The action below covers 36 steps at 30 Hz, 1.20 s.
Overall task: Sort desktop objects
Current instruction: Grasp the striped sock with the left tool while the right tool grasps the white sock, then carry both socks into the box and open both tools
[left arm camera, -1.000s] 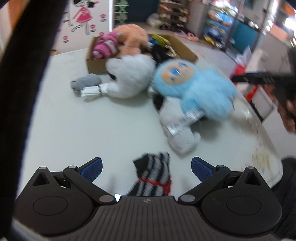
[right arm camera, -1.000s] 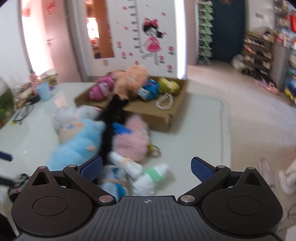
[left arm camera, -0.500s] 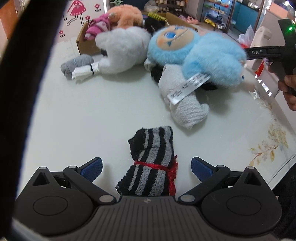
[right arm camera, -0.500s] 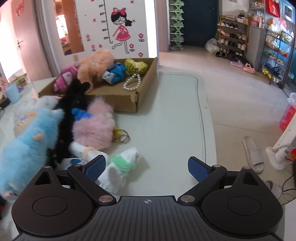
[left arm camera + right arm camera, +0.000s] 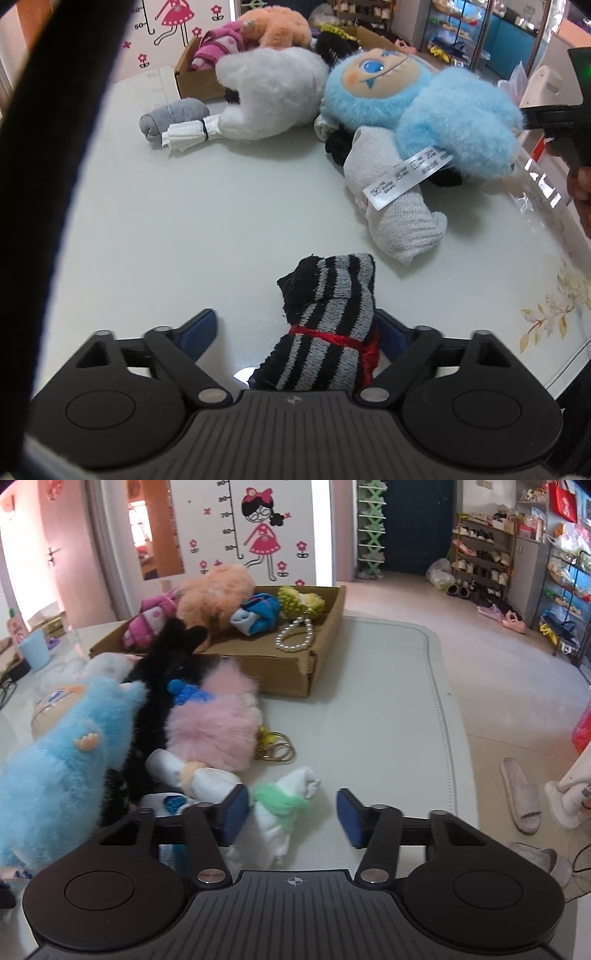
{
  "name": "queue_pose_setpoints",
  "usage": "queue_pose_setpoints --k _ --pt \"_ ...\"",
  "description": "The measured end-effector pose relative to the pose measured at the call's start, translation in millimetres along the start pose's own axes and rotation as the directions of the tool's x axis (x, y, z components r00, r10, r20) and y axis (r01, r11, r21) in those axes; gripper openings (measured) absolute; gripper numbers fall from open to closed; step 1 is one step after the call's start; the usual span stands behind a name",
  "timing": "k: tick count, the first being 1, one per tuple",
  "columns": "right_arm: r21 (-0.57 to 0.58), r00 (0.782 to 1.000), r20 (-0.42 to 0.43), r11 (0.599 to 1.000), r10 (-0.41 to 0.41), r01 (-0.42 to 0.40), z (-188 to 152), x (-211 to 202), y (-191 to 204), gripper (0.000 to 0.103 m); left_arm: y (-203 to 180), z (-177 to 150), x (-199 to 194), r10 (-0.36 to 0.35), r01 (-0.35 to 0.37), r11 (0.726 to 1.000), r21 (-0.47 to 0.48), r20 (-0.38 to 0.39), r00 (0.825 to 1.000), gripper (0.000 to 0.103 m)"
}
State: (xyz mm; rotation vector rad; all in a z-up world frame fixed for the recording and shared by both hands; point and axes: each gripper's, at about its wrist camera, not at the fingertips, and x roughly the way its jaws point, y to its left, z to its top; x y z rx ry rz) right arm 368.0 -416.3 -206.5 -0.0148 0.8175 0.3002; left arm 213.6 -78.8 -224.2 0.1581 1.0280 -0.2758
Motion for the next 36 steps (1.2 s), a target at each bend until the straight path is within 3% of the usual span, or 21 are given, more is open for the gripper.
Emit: queue_pose_setpoints --k 2,3,13,21,25,31,36 --pt "0.026 1.000 0.003 0.999 0.031 -0.031 0 -2 -4 0.044 -1 1 -4 -0.003 0.003 1.000 0.006 0.007 1.000 0.048" --pt "0.042 0.999 0.006 0.998 0.045 -0.045 0 -3 -6 0.043 -2 1 -6 -0.005 0.005 1.000 0.010 0.006 1.000 0.042" --pt "0.181 0.990 0.008 0.973 0.141 -0.140 -4 -10 -30 0.039 -9 0 -9 0.010 -0.010 1.000 0.008 0.016 1.000 0.042" --pt "0.173 0.988 0.049 0.973 0.147 -0.154 -1 -41 -41 0.039 -4 -9 -38 0.002 -0.001 1.000 -0.023 0.028 1.000 0.042" --pt "0.153 0.987 0.064 0.976 0.147 -0.155 7 -60 -44 0.039 -6 -4 -56 0.003 -0.004 1.000 0.006 0.033 0.999 0.042" --pt "0.120 0.980 0.106 0.977 0.166 -0.178 35 -84 -41 0.039 -1 27 -83 -0.008 0.008 1.000 0.000 0.067 0.998 0.042" --pt "0.078 0.976 0.146 0.981 0.162 -0.175 74 -93 -32 0.039 11 76 -104 0.016 -0.015 1.000 -0.012 0.133 0.991 0.042"
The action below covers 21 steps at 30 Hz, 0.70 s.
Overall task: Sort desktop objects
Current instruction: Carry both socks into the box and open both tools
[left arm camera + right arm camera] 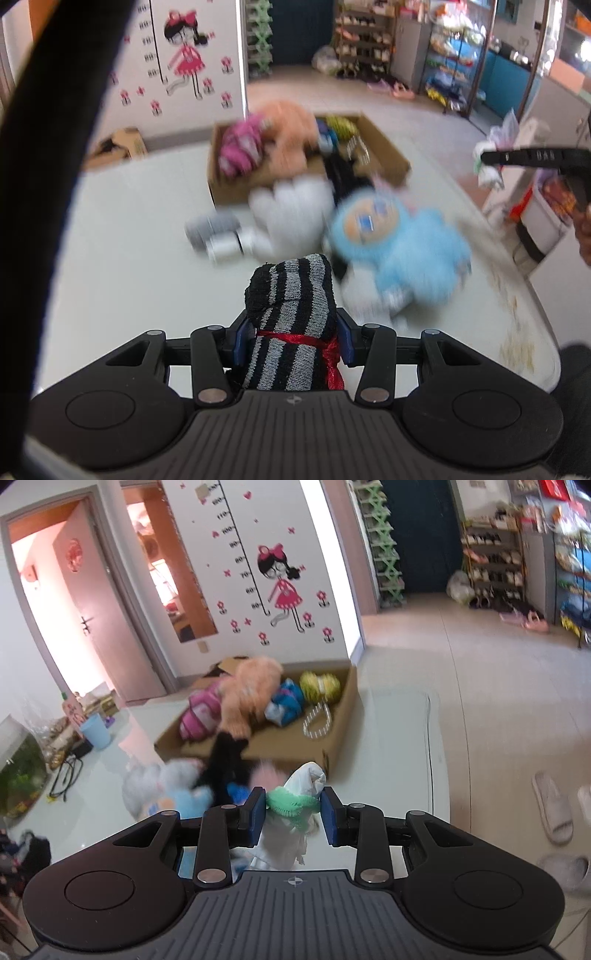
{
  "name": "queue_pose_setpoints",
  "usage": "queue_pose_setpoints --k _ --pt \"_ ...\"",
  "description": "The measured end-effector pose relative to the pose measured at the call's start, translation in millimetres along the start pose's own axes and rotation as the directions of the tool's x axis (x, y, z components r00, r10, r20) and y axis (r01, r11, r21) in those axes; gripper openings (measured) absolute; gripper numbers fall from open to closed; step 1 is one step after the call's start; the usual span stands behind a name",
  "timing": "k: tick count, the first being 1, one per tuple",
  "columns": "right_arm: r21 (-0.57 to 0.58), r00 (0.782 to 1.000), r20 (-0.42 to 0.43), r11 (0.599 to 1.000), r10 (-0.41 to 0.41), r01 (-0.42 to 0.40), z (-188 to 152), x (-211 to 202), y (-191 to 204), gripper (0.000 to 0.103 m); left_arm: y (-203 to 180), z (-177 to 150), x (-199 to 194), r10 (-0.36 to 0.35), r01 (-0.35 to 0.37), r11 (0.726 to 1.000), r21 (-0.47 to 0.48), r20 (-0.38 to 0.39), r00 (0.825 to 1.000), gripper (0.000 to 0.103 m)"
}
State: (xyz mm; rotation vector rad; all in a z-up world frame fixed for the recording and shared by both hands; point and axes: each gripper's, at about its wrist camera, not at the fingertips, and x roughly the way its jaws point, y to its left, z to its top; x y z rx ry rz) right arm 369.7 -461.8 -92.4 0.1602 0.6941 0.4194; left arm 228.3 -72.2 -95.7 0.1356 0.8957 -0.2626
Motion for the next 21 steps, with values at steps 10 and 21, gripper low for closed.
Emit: queue_pose_setpoints --k 10,21 --pt "-0.103 0.999 0.043 0.995 -0.010 0.014 86 41 31 0.039 4 128 35 -0.005 0.004 1.000 0.005 0.083 0.997 0.042" --pt "-0.118 0.995 -0.095 0.993 -0.034 0.023 109 176 28 0.039 -4 185 185 -0.016 0.016 1.000 0.010 -0.007 1.000 0.042"
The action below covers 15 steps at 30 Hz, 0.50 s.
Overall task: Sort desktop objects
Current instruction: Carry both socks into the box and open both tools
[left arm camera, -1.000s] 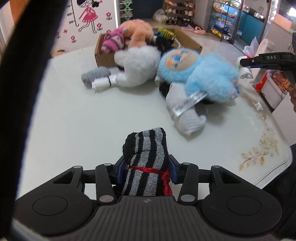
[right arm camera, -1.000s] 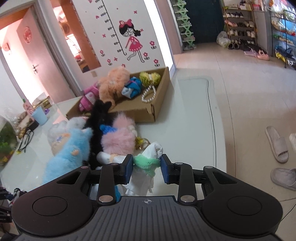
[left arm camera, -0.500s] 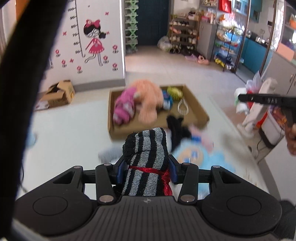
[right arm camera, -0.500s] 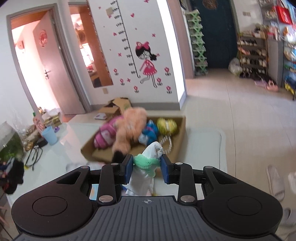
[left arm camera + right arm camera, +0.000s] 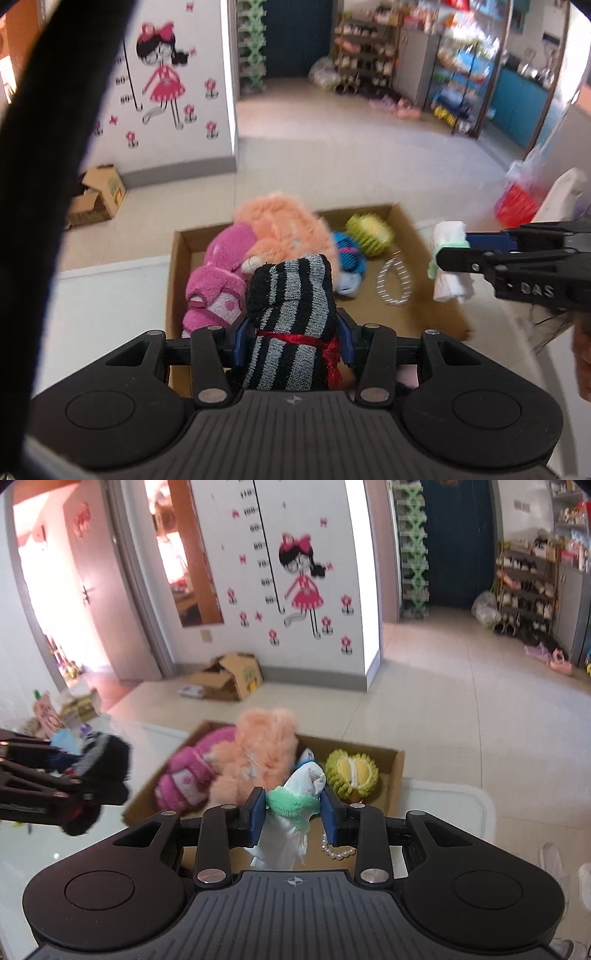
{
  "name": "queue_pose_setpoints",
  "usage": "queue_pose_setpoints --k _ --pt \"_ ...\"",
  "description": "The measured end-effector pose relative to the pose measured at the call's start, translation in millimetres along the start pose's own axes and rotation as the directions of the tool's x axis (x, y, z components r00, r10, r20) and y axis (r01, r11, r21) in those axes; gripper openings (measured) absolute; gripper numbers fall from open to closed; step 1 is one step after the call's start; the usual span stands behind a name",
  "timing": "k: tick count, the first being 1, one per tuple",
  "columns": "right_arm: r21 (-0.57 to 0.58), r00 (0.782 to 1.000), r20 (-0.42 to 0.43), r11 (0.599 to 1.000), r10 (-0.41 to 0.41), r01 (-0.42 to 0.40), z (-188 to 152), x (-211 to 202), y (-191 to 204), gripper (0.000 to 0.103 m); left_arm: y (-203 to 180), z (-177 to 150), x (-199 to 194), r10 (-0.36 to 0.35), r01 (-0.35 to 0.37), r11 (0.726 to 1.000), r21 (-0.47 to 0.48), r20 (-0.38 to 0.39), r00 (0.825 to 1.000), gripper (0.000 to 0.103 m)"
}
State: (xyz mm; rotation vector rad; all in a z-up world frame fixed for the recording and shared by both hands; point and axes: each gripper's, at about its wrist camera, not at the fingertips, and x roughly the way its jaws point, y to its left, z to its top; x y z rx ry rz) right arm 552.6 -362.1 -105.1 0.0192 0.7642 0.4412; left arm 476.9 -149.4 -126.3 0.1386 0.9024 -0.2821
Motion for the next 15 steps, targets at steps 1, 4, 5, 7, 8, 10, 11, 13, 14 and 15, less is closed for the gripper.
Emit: queue_pose_setpoints --k 1,4,5,7,8,10,11,13,14,15 --pt "-0.002 1.000 -0.014 1.000 -0.003 0.003 -3 10 -1 0.039 0 -1 15 0.006 -0.006 1.000 0.000 -0.020 1.000 0.042" --pt "-0.010 0.998 -0.054 1.000 -0.011 0.010 -10 41 -2 0.039 7 -7 50 0.011 -0.012 1.000 -0.018 -0.072 0.997 0.042" --pt "-0.011 0.998 -0.063 1.000 -0.013 0.012 -12 50 -3 0.039 9 -9 61 0.009 -0.011 1.000 -0.023 -0.087 0.996 0.042" --pt "-0.010 0.997 -0.078 1.000 -0.021 0.021 -16 64 -5 0.039 10 -14 75 0.007 -0.009 1.000 -0.023 -0.109 0.994 0.042" --pt "-0.011 0.996 -0.084 1.000 -0.026 0.025 -16 68 -7 0.039 11 -14 80 0.002 -0.004 1.000 -0.022 -0.121 0.993 0.043" --pt "-0.018 0.995 -0.095 0.999 -0.030 0.029 -18 76 -7 0.043 10 -17 87 -0.002 0.000 1.000 -0.011 -0.134 0.991 0.046" --pt "-0.022 0.995 -0.098 0.999 -0.029 0.027 -19 78 -6 0.045 9 -19 87 0.006 -0.006 1.000 -0.003 -0.131 0.991 0.057" --pt "-0.031 0.995 -0.092 0.999 -0.032 0.029 -20 79 -3 0.070 8 -21 84 -0.006 0.005 1.000 -0.010 -0.129 0.992 0.077" --pt "-0.036 0.996 -0.085 0.999 -0.036 0.033 -19 79 -2 0.073 8 -22 81 -0.012 0.010 1.000 -0.016 -0.124 0.992 0.078" --pt "-0.041 0.996 -0.082 0.999 -0.038 0.034 -19 76 0 0.072 7 -22 75 -0.013 0.011 1.000 -0.016 -0.116 0.993 0.077"
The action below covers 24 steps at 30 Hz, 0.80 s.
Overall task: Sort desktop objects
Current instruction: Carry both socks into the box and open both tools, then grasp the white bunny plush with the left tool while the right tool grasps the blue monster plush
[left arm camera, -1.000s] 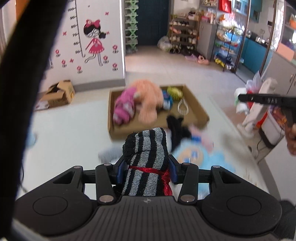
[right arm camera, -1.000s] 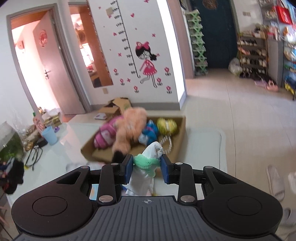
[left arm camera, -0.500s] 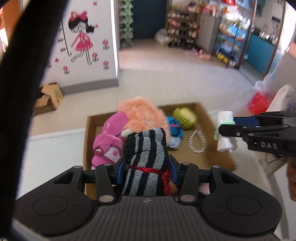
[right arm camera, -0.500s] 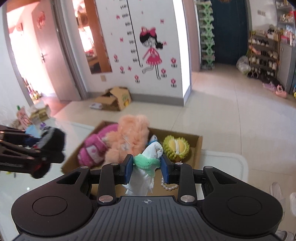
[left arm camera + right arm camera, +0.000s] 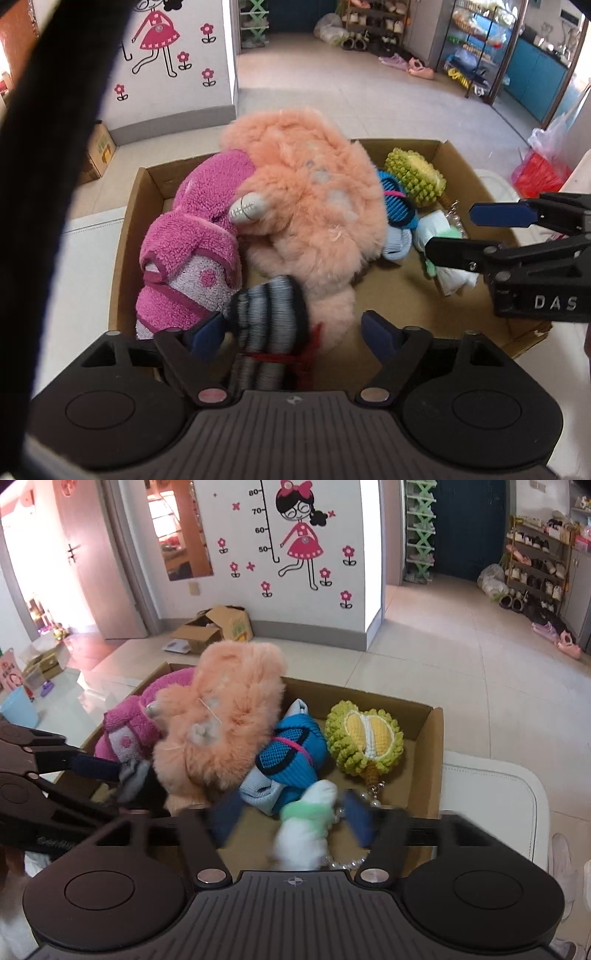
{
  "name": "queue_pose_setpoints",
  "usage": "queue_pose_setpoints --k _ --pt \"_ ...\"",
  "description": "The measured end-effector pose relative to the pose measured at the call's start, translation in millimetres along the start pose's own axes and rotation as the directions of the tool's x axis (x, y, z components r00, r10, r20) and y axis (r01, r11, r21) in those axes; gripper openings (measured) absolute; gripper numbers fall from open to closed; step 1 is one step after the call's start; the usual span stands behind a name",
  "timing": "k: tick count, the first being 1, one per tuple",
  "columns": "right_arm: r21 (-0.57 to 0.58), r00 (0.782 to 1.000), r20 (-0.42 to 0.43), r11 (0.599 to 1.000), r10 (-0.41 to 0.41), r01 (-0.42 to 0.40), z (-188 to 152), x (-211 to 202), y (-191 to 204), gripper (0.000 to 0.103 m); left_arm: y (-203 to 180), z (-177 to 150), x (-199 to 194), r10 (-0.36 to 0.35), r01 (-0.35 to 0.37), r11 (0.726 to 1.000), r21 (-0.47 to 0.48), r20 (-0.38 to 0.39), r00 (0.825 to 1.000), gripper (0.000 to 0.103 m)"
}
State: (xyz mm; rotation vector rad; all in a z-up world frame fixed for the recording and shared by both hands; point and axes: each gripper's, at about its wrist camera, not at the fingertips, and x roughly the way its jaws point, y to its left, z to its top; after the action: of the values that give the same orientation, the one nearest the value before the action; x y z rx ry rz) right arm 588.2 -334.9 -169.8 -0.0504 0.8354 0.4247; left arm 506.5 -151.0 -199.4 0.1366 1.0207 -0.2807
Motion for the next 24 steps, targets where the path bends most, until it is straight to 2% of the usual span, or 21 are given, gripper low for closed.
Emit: queue_pose_setpoints --k 3,6,11,18,21,24 --pt "0.002 1.000 0.015 1.000 0.020 -0.020 -2 -16 3 0.072 1 -3 -16 -0.014 0.014 1.000 0.001 0.010 1.000 0.078" --pt "-0.028 0.999 0.024 0.999 0.036 -0.035 -10 -38 10 0.072 3 -15 -39 -0.027 0.026 0.999 0.018 0.036 0.999 0.083" --pt "-0.074 0.995 0.017 0.993 0.097 -0.096 -35 -78 25 0.073 5 -57 -68 -0.052 0.049 0.997 0.053 0.052 0.997 0.086" --pt "-0.033 0.979 0.008 0.978 0.205 -0.205 -69 -125 38 0.077 9 -90 -68 -0.072 0.072 0.997 0.028 0.012 0.997 0.092" --pt "-0.062 0.967 -0.016 0.965 0.254 -0.254 -87 -140 55 0.084 0 -96 -63 -0.072 0.072 0.997 0.008 -0.012 0.997 0.091" --pt "-0.105 0.966 -0.055 0.961 0.252 -0.256 -104 -142 76 0.085 -1 -101 -59 -0.073 0.072 0.997 -0.029 -0.027 0.997 0.093"
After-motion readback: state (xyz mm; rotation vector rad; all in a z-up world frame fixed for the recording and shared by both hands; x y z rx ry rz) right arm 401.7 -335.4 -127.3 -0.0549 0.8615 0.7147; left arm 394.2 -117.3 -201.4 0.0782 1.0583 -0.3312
